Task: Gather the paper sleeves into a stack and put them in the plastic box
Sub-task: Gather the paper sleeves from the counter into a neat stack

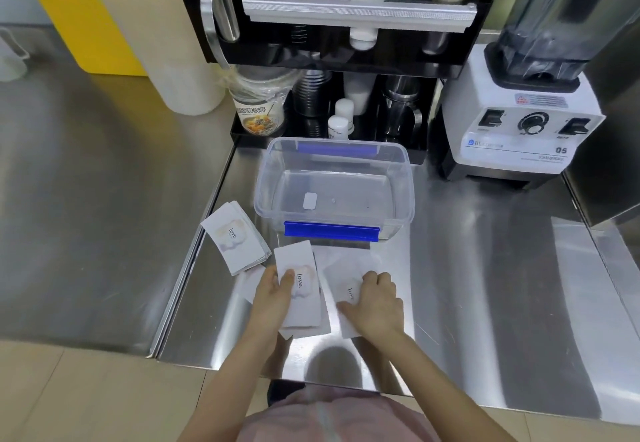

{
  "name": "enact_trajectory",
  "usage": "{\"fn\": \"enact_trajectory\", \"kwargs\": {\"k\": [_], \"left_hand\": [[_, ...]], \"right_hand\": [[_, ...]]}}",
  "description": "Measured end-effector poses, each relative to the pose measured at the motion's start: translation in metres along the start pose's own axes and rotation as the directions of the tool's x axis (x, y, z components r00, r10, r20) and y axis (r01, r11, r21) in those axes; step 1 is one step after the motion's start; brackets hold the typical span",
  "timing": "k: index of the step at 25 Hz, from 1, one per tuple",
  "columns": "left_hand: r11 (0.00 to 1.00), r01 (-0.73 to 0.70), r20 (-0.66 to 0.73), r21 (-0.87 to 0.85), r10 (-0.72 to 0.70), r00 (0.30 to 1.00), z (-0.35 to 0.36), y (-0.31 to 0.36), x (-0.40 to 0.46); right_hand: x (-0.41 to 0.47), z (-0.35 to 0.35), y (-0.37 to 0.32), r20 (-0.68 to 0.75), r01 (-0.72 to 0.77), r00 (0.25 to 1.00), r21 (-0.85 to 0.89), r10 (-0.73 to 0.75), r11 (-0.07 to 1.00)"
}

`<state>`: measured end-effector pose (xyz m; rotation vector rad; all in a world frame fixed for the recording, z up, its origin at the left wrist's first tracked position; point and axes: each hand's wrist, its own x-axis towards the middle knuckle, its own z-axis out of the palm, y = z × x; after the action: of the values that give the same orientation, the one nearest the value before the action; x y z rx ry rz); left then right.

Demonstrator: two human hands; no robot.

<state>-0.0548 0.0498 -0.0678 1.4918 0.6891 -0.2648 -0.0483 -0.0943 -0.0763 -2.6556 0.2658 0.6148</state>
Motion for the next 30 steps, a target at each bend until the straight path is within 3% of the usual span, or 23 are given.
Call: {"fn": "enact_trajectory", "kwargs": {"k": [3,5,7,8,12,16,19,22,24,27,30], "left_hand": [[1.000,-0.007,0.013,-0.006,0.007,1.000,-0.003,-0.001,0.002],[1.000,0.001,0.021,-0.009,-0.001,1.000,-0.004,-0.005,0.001],[0.999,0.023,0.043,-0.026,-0.022,0.999,-0.001,-0.007,-0.001],[0.998,0.044,0.060,-0.034,-0.042,0.997,0.000,-0.008,-0.003],[0.992,0.092,0.140,-0.085,-0.080,0.987,0.008,-0.007,-0.010],[0.998,0.040,0.145,-0.047,-0.033,0.989,0.007,-0.009,-0.012],[0.993,0.070,0.118,-0.091,-0.059,0.991,-0.003,-0.008,-0.013],[0.992,0.073,0.094,-0.099,-0.064,0.993,-0.008,-0.008,-0.013],[0.995,0.065,0.089,-0.073,-0.059,0.994,-0.008,-0.007,-0.014],[0.996,0.050,0.073,-0.068,-0.045,0.996,-0.010,-0.008,-0.015],[0.992,0.068,0.063,-0.105,-0.062,0.996,-0.010,-0.012,-0.013]], "right_hand": [[-0.008,-0.011,0.003,0.059,-0.018,0.998,0.405,-0.006,0.914],[-0.018,-0.019,0.000,0.121,-0.049,0.992,0.680,-0.046,0.731],[-0.022,-0.022,-0.008,0.133,-0.071,0.989,0.806,-0.063,0.588],[-0.021,-0.021,-0.013,0.133,-0.073,0.989,0.805,-0.059,0.589],[-0.019,-0.003,-0.031,0.092,0.003,0.993,0.577,-0.069,0.817],[-0.019,0.002,-0.034,0.165,0.041,0.974,0.533,-0.152,0.845],[-0.006,-0.005,-0.015,0.032,0.001,0.999,0.532,-0.022,0.847],[-0.001,-0.005,0.005,-0.109,-0.087,0.988,0.173,0.107,0.981],[-0.001,-0.005,0.009,-0.108,-0.118,0.987,0.015,0.119,0.993],[0.000,-0.005,0.008,-0.056,-0.107,0.992,0.074,0.111,0.991],[-0.003,-0.007,0.006,0.014,-0.061,0.998,0.375,0.060,0.925]]}}
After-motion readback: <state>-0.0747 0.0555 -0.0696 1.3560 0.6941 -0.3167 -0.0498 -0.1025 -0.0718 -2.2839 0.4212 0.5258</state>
